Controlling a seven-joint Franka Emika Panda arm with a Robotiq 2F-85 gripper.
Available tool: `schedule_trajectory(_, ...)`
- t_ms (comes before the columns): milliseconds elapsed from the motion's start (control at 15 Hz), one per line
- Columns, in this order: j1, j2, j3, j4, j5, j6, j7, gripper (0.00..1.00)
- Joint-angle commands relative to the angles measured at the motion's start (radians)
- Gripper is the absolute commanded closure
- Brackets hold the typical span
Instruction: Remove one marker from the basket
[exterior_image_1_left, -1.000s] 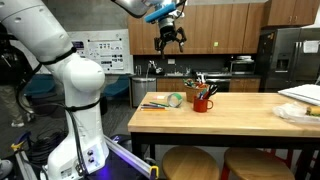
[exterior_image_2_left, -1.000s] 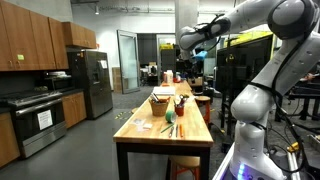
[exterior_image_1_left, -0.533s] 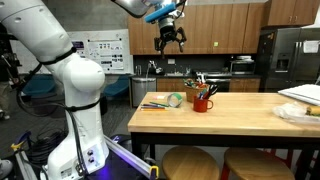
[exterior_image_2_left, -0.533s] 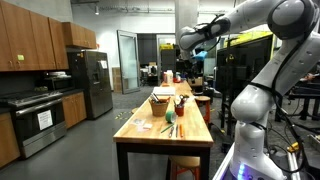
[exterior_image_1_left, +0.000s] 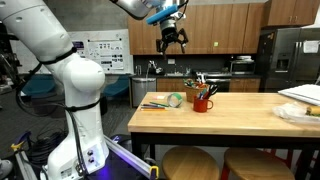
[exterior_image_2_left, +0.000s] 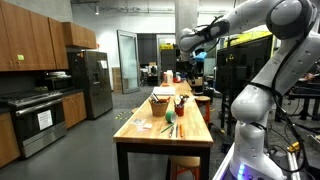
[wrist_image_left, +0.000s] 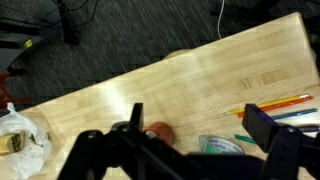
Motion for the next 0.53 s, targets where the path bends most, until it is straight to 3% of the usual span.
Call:
schedule_trajectory(0, 0.0, 0.013, -0.026, -0.027, -0.071, 0.06, -0.004, 0.0)
schedule_trajectory(467, -0.027, 0.036, -0.09, -0.084, -0.164, 0.295, -0.01, 0.0)
